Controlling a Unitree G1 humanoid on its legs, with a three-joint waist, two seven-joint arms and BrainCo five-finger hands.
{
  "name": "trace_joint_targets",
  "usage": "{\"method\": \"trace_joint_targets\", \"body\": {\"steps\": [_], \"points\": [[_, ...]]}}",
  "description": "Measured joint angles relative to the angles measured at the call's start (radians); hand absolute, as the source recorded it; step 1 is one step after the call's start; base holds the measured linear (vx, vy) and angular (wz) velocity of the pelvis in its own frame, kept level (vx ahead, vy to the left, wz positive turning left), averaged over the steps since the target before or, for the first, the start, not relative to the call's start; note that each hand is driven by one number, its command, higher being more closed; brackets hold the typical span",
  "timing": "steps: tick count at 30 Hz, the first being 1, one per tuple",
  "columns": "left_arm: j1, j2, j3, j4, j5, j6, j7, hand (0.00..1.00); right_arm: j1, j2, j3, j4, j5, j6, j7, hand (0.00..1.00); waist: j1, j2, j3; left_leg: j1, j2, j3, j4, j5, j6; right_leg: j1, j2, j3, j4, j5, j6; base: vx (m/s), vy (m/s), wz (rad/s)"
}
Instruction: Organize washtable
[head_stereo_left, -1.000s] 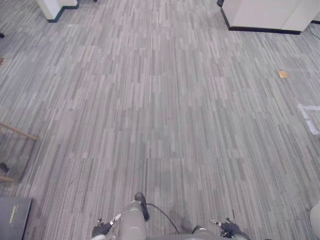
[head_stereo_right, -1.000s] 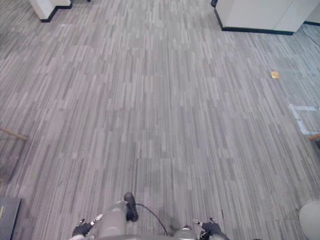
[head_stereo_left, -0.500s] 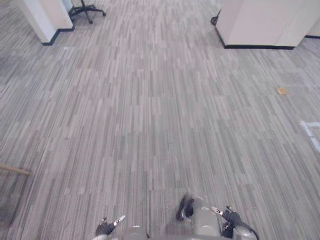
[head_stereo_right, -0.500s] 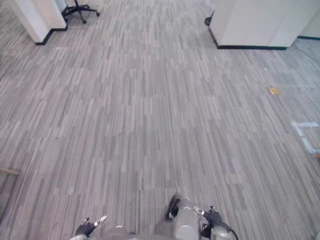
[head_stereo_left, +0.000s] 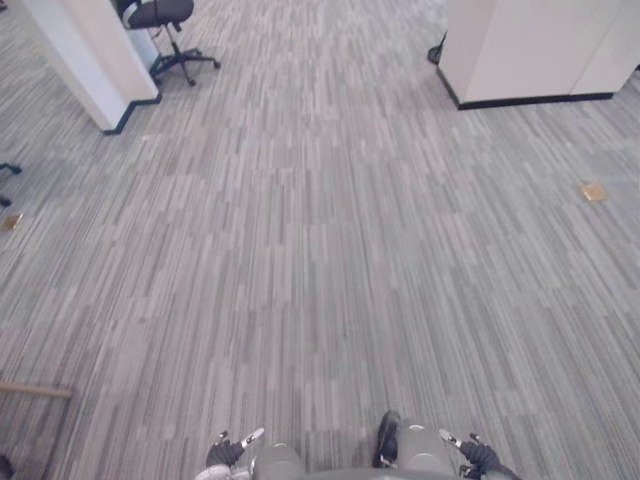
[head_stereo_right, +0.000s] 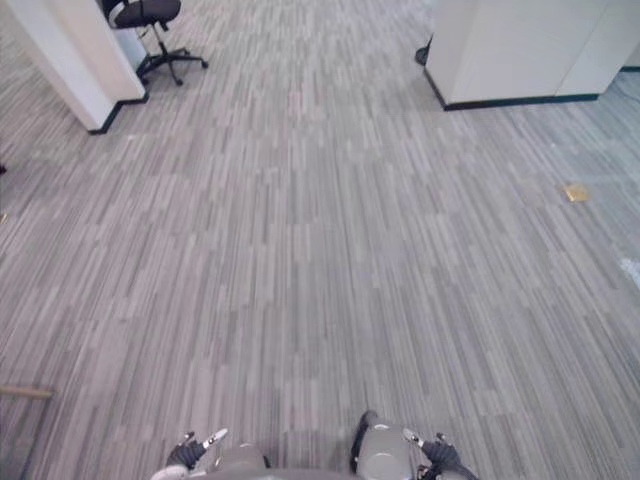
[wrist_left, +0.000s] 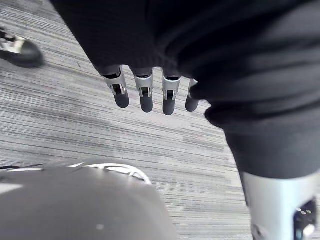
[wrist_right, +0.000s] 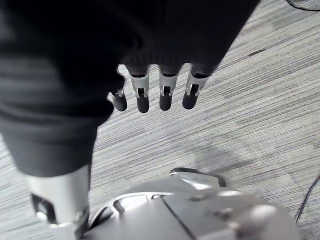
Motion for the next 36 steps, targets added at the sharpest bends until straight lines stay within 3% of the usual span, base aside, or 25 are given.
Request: {"method": "trace_joint_targets", "body": {"steps": [2, 5, 6, 7, 8, 9, 10, 12, 14, 16, 18, 20, 21, 22, 23, 25, 27, 29, 31, 32, 33, 34, 35, 36], "points": [[-0.003, -0.009, 0.026, -0.002, -0.007, -0.003, 0.0, 0.0, -0.002, 0.002, -0.005, 0.01, 0.0, 0.003, -0.001, 0.0, -0.002, 0.0, 0.0, -0.07, -0.014, 0.017, -0.014, -0.137, 0.01, 0.03, 0.004, 0.01, -0.067, 0.021, -0.004, 0.22, 0.019, -0.14], [0.005, -0.01, 0.028, -0.002, -0.023, -0.004, 0.001, 0.0, -0.008, 0.001, -0.004, 0.024, -0.004, 0.002, -0.001, 0.0, 0.015, -0.006, 0.003, -0.125, -0.066, 0.045, -0.263, -0.181, 0.025, 0.082, 0.004, 0.041, -0.143, 0.039, 0.016, 0.21, 0.107, -0.37], [0.007, -0.014, 0.028, -0.002, -0.031, -0.004, 0.001, 0.0, -0.009, -0.001, -0.005, 0.034, -0.012, 0.002, -0.002, 0.0, 0.023, -0.008, 0.003, -0.119, -0.088, 0.04, -0.455, -0.175, 0.021, 0.1, 0.004, 0.055, -0.159, 0.038, 0.028, 0.24, 0.227, -0.55], [0.02, -0.015, 0.03, -0.002, -0.042, -0.004, 0.002, 0.0, -0.009, -0.002, -0.004, 0.036, -0.017, -0.002, -0.001, 0.0, 0.022, -0.007, 0.002, -0.109, -0.106, 0.022, -0.69, -0.12, 0.015, 0.107, 0.003, 0.078, -0.158, 0.025, 0.058, 0.2, 0.226, -0.53], [0.021, -0.015, 0.03, -0.002, -0.044, -0.004, 0.002, 0.0, -0.009, -0.002, -0.003, 0.037, -0.02, -0.002, -0.001, 0.0, 0.024, -0.008, 0.003, -0.107, -0.111, 0.011, -0.717, -0.084, 0.016, 0.108, 0.001, 0.085, -0.158, 0.022, 0.066, 0.29, 0.297, -0.62], [0.027, -0.025, 0.032, -0.003, -0.052, -0.005, 0.003, 0.0, -0.007, -0.004, 0.01, 0.036, -0.026, -0.003, -0.001, 0.0, 0.032, -0.009, -0.005, -0.069, -0.131, 0.005, -0.78, 0.021, 0.034, 0.124, -0.004, 0.1, -0.17, 0.023, 0.096, 0.3, 0.24, -0.37], [0.026, -0.01, 0.04, -0.006, -0.054, -0.006, 0.004, 0.0, -0.006, 0.005, 0.018, 0.035, -0.026, -0.005, -0.001, 0.0, 0.023, -0.032, -0.017, -0.058, -0.162, 0.017, -0.81, 0.018, 0.046, 0.142, -0.022, 0.084, -0.206, 0.043, 0.119, 0.33, 0.214, -0.25], [0.002, 0.011, 0.052, -0.024, -0.057, -0.016, 0.018, 0.0, -0.003, 0.026, 0.02, 0.038, -0.026, -0.005, -0.002, 0.0, 0.023, -0.069, -0.018, -0.085, -0.188, 0.023, -0.776, 0.014, 0.082, 0.159, -0.05, 0.044, -0.253, 0.064, 0.146, 0.29, 0.133, 0.14], [-0.027, 0.015, 0.051, -0.038, -0.059, -0.02, 0.021, 0.0, -0.008, 0.031, 0.02, 0.039, -0.027, -0.005, -0.003, 0.0, 0.025, -0.086, -0.022, -0.098, -0.201, 0.023, -0.752, -0.003, 0.105, 0.19, -0.056, 0.013, -0.297, 0.092, 0.159, 0.25, 0.079, 0.24], [-0.026, 0.014, 0.05, -0.051, -0.059, -0.024, 0.02, 0.0, -0.01, 0.032, 0.017, 0.036, -0.026, -0.009, -0.002, 0.0, 0.027, -0.085, -0.024, -0.085, -0.204, 0.031, -0.725, -0.032, 0.1, 0.208, -0.073, -0.008, -0.283, 0.098, 0.17, 0.24, 0.092, 0.07], [-0.026, 0.003, 0.048, -0.052, -0.061, -0.022, 0.019, 0.0, -0.011, 0.024, 0.017, 0.037, -0.025, -0.01, -0.002, 0.0, 0.033, -0.067, -0.02, -0.089, -0.196, 0.028, -0.659, -0.092, 0.099, 0.197, -0.086, -0.004, -0.205, 0.065, 0.202, 0.14, 0.117, -0.04], [-0.024, 0.001, 0.017, -0.037, -0.067, -0.02, 0.019, 0.0, 0.0, 0.01, 0.004, 0.041, -0.013, -0.006, -0.002, 0.0, 0.021, -0.058, -0.028, -0.093, -0.22, 0.011, -0.587, -0.205, 0.107, 0.121, -0.168, 0.002, 0.072, -0.038, 0.24, 0.11, 0.153, 0.23], [-0.024, 0.002, 0.01, -0.036, -0.067, -0.02, 0.019, 0.0, 0.001, 0.002, 0.002, 0.037, -0.012, -0.007, -0.001, 0.0, 0.017, -0.058, -0.028, -0.089, -0.229, 0.005, -0.575, -0.22, 0.11, 0.086, -0.199, 0.006, 0.165, -0.045, 0.225, 0.16, 0.147, 0.31], [-0.024, 0.005, 0.007, -0.036, -0.067, -0.02, 0.019, 0.0, -0.001, 0.001, -0.006, 0.031, -0.011, -0.007, -0.001, 0.0, 0.018, -0.064, -0.028, -0.073, -0.251, 0.004, -0.552, -0.244, 0.119, 0.002, -0.261, 0.04, 0.352, -0.02, 0.183, 0.26, 0.18, 0.19], [-0.021, 0.008, 0.006, -0.037, -0.067, -0.02, 0.019, 0.0, -0.007, 0.008, -0.006, 0.02, -0.01, -0.007, 0.0, 0.0, 0.019, -0.072, -0.023, -0.048, -0.268, 0.006, -0.539, -0.257, 0.134, -0.056, -0.294, 0.095, 0.483, 0.041, 0.136, 0.27, 0.18, 0.16], [-0.006, 0.021, -0.02, -0.037, -0.065, -0.015, 0.018, 0.0, -0.009, 0.009, -0.003, 0.02, -0.009, -0.006, 0.0, 0.0, 0.013, -0.071, -0.018, 0.009, -0.278, -0.008, -0.557, -0.277, 0.147, -0.1, -0.308, 0.143, 0.607, 0.112, 0.144, 0.26, 0.109, 0.12], [0.007, 0.027, -0.019, -0.035, -0.065, -0.006, 0.018, 0.0, -0.013, 0.019, 0.0, 0.017, -0.009, -0.006, 0.001, 0.0, 0.014, -0.077, -0.014, 0.077, -0.276, -0.011, -0.614, -0.281, 0.143, -0.155, -0.268, 0.104, 0.655, -0.036, 0.135, 0.28, 0.044, 0.04], [0.007, 0.025, -0.02, -0.02, -0.065, -0.003, 0.018, 0.0, -0.013, 0.019, 0.01, 0.01, -0.01, -0.007, 0.002, 0.0, 0.01, -0.069, -0.01, 0.122, -0.261, -0.012, -0.66, -0.275, 0.133, -0.194, -0.211, 0.032, 0.558, -0.097, 0.116, 0.26, -0.053, 0.09], [0.006, 0.02, -0.018, -0.017, -0.063, -0.002, 0.017, 0.0, -0.011, 0.02, 0.014, -0.006, -0.01, -0.008, 0.002, 0.0, -0.002, -0.057, -0.006, 0.155, -0.244, -0.02, -0.7, -0.269, 0.123, -0.23, -0.156, -0.005, 0.351, -0.098, 0.11, 0.33, -0.126, 0.24], [-0.003, 0.014, -0.013, -0.014, -0.051, -0.003, 0.017, 0.0, -0.007, 0.021, 0.009, -0.021, -0.009, -0.007, 0.003, 0.0, -0.007, -0.049, -0.002, 0.171, -0.234, -0.037, -0.713, -0.268, 0.121, -0.244, -0.13, 0.001, 0.17, -0.053, 0.105, 0.34, -0.165, 0.45], [-0.011, 0.011, -0.008, -0.015, -0.044, -0.003, 0.018, 0.0, 0.004, 0.029, -0.004, -0.034, -0.009, -0.005, 0.003, 0.0, -0.005, -0.047, 0.0, 0.189, -0.227, -0.047, -0.724, -0.267, 0.106, -0.247, -0.117, 0.02, -0.005, 0.048, 0.097, 0.47, -0.243, 0.51], [-0.012, 0.01, -0.007, -0.015, -0.038, -0.004, 0.018, 0.0, 0.011, 0.033, -0.009, -0.041, -0.01, -0.004, 0.004, 0.0, -0.005, -0.046, 0.0, 0.198, -0.222, -0.052, -0.725, -0.269, 0.094, -0.234, -0.112, 0.031, -0.065, 0.138, 0.101, 0.37, -0.205, 0.56], [-0.018, 0.003, 0.01, -0.014, -0.026, -0.003, 0.017, 0.0, 0.023, 0.047, -0.02, -0.041, -0.01, -0.002, 0.008, 0.0, -0.005, -0.048, 0.003, 0.221, -0.212, -0.054, -0.724, -0.272, 0.054, -0.181, -0.091, 0.021, -0.122, 0.287, 0.041, 0.4, -0.221, 0.33], [-0.024, -0.017, 0.03, -0.014, -0.022, -0.004, 0.018, 0.0, 0.017, 0.032, -0.03, -0.041, -0.011, 0.0, 0.011, 0.0, 0.002, -0.018, 0.014, 0.228, -0.189, -0.053, -0.724, -0.271, 0.042, -0.172, -0.075, 0.009, -0.103, 0.282, 0.04, 0.41, -0.188, 0.38]]}}
